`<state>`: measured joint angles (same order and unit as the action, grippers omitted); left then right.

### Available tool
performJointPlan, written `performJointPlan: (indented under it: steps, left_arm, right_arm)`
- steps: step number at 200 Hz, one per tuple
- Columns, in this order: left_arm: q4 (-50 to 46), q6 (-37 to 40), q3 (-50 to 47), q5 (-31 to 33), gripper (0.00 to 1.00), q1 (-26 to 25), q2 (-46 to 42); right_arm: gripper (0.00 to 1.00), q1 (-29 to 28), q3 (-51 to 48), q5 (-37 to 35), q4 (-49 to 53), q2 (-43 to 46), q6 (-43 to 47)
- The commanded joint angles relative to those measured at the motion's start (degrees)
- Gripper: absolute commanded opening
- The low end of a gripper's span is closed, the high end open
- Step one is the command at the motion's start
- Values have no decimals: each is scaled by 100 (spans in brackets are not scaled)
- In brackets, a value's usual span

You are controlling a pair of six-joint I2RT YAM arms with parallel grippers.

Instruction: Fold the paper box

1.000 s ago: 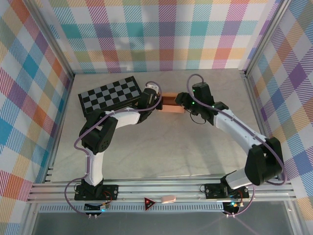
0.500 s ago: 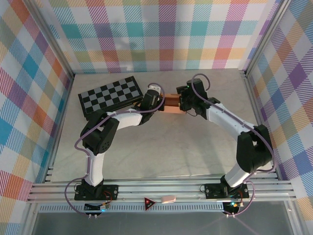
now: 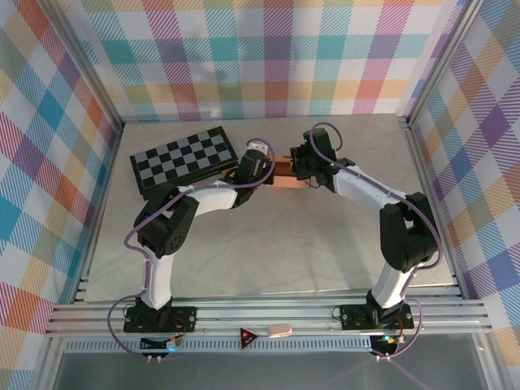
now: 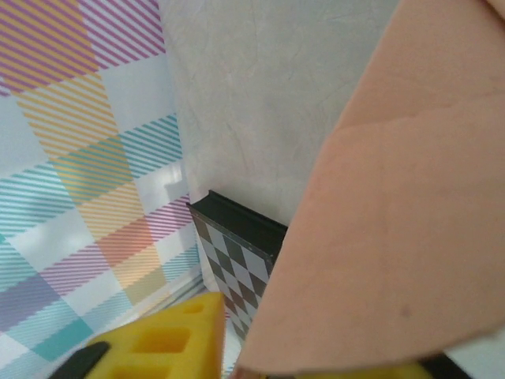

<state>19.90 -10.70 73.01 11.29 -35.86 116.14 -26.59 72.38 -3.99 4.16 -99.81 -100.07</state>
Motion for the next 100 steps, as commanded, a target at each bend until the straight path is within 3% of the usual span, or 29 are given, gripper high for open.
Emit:
performJointPlan:
  steps: [1,32,66,72,100]
  left_arm:
    - [-644,-22,16,9,2,-106,84]
    - [-1089,-474,34,82,32,-106,-172]
    - [-1410,-1246,-627,-273,48,-123,-979]
    - [-1483,-1393,-773,-330,57,-128,-1137]
    - [-1958,-1844,-1241,-659,59,-132,-1812]
  right_arm:
    - [18,29,85,46,148,55,-88]
    - [5,55,-391,264,-50,110,-56]
    - [3,39,-966,430,-308,327,98]
    - [2,48,-1092,421,-400,378,134]
    - [2,66,-1510,476,-615,481,237]
